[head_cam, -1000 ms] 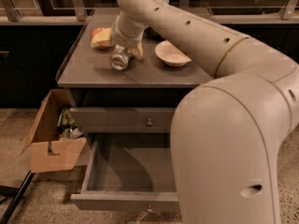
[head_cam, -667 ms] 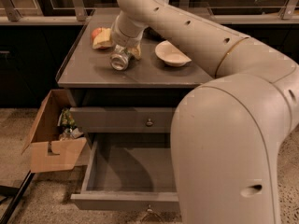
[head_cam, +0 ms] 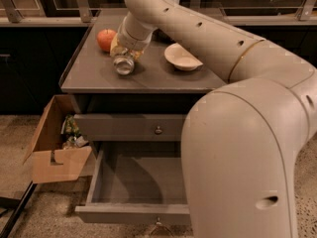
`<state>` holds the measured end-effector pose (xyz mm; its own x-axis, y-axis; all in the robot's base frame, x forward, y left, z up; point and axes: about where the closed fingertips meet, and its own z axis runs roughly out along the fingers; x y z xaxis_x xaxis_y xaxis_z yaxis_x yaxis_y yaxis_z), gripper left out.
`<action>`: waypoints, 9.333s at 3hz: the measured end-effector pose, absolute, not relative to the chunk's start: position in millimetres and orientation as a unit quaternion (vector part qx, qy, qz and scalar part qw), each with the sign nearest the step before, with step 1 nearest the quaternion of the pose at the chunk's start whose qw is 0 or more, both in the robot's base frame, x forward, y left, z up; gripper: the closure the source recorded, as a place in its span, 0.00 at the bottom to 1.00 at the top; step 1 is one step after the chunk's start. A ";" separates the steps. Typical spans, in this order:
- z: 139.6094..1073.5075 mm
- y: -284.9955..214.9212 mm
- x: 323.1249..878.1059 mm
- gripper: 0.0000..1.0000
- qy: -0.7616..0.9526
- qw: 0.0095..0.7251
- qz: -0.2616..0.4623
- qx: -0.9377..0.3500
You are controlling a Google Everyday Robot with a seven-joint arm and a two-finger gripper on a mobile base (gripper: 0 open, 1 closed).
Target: Place 7up can into middle drawer
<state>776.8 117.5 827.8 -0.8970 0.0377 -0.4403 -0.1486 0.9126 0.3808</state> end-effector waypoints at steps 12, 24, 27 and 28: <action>881.6 -6.0 565.5 1.00 0.834 0.355 0.413 -0.085; 537.8 25.3 521.1 1.00 0.929 0.100 0.357 -0.024; 460.3 12.7 539.3 1.00 0.945 0.101 0.306 0.050; 443.9 8.4 541.4 1.00 0.948 0.101 0.295 0.062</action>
Offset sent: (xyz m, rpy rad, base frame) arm -0.0002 -0.0012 0.0018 0.0016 -0.0101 -0.0064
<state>541.4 8.4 443.9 -0.9719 0.1776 -0.1543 0.0588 0.8184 0.5716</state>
